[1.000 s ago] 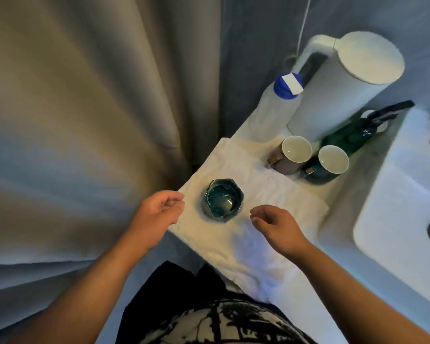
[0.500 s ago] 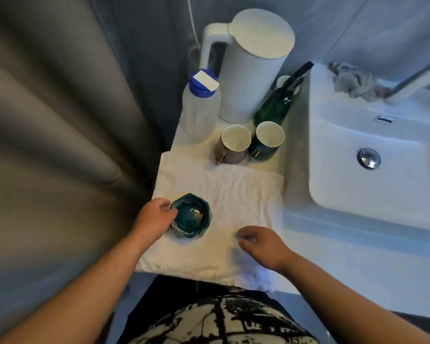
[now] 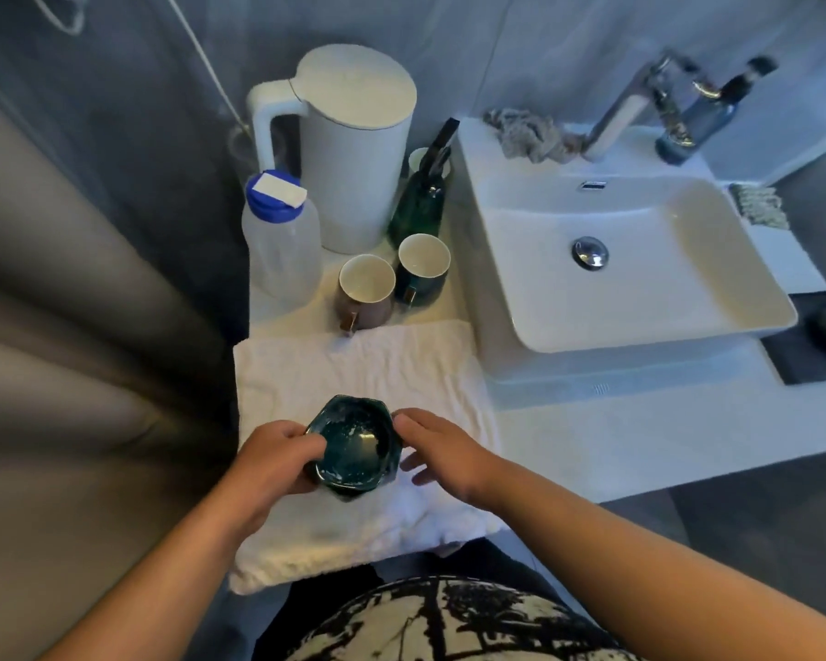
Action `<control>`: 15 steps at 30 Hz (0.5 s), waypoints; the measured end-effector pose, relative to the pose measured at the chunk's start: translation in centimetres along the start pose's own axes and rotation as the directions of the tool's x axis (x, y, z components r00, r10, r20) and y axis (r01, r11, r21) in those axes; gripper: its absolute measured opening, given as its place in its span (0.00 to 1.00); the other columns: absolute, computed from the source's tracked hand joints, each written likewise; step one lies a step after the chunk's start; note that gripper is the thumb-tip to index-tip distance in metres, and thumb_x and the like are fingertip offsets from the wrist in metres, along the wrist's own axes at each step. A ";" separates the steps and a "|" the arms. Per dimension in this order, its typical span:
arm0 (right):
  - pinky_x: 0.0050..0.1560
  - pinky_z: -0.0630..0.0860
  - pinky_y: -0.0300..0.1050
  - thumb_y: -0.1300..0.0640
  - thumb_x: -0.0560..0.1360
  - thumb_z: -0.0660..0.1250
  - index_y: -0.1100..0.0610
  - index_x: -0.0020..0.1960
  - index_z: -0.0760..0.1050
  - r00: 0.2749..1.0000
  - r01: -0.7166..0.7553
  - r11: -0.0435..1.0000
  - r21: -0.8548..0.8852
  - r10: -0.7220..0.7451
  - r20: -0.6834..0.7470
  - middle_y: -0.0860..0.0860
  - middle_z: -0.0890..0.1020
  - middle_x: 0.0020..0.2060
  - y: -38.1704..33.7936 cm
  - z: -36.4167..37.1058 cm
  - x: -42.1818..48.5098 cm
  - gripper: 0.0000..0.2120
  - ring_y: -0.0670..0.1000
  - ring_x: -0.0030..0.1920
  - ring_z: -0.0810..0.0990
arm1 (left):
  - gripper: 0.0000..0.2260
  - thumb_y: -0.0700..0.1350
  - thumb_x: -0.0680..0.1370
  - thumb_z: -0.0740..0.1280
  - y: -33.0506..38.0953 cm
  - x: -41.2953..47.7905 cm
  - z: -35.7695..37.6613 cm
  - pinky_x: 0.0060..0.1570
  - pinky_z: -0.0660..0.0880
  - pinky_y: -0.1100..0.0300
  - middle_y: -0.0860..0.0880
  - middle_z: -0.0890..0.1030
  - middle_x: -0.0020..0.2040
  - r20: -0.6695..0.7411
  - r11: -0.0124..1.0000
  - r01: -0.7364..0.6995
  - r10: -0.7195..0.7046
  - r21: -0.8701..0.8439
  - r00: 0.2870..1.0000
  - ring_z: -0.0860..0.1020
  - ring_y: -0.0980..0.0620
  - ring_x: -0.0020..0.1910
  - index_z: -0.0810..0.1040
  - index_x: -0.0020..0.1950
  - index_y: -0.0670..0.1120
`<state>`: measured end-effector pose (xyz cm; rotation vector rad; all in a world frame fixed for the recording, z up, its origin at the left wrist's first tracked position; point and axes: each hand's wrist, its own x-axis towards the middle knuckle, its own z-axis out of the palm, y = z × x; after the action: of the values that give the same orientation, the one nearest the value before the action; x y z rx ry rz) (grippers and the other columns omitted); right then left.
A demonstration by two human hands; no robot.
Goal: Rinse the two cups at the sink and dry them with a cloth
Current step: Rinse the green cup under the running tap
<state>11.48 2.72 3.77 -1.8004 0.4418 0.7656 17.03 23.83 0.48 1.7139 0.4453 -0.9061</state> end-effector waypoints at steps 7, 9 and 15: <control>0.50 0.82 0.58 0.42 0.79 0.55 0.52 0.63 0.75 0.982 0.085 0.971 0.223 -0.044 -0.182 0.55 0.81 0.58 -0.1 -4.1 -2.9 0.21 0.60 0.56 0.82 | 0.24 0.48 0.60 0.74 5.1 -3.6 4.7 0.43 0.83 0.48 0.43 0.81 0.40 0.170 0.984 -0.116 0.138 -0.136 0.976 0.81 0.47 0.38 0.79 0.51 0.38; 0.52 0.82 0.63 0.40 0.76 0.56 0.53 0.62 0.76 0.975 0.100 0.956 0.276 -0.040 -0.216 0.57 0.82 0.58 0.4 -6.0 -3.8 0.23 0.61 0.56 0.82 | 0.28 0.54 0.56 0.76 6.1 -3.9 6.6 0.43 0.82 0.49 0.44 0.82 0.41 0.192 0.976 -0.132 0.165 -0.171 0.967 0.81 0.48 0.38 0.79 0.51 0.41; 0.44 0.83 0.54 0.47 0.83 0.56 0.55 0.58 0.77 0.966 0.155 0.914 0.375 -0.061 -0.251 0.58 0.83 0.54 3.4 -13.3 -5.0 0.16 0.56 0.47 0.84 | 0.32 0.55 0.57 0.76 8.4 -4.2 14.4 0.47 0.83 0.47 0.40 0.85 0.52 0.232 0.959 -0.193 0.240 -0.209 0.943 0.85 0.43 0.46 0.77 0.59 0.48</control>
<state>9.50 -11.23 7.70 -1.5226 0.5998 0.3522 15.18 8.22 7.40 1.4224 0.1567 -0.8807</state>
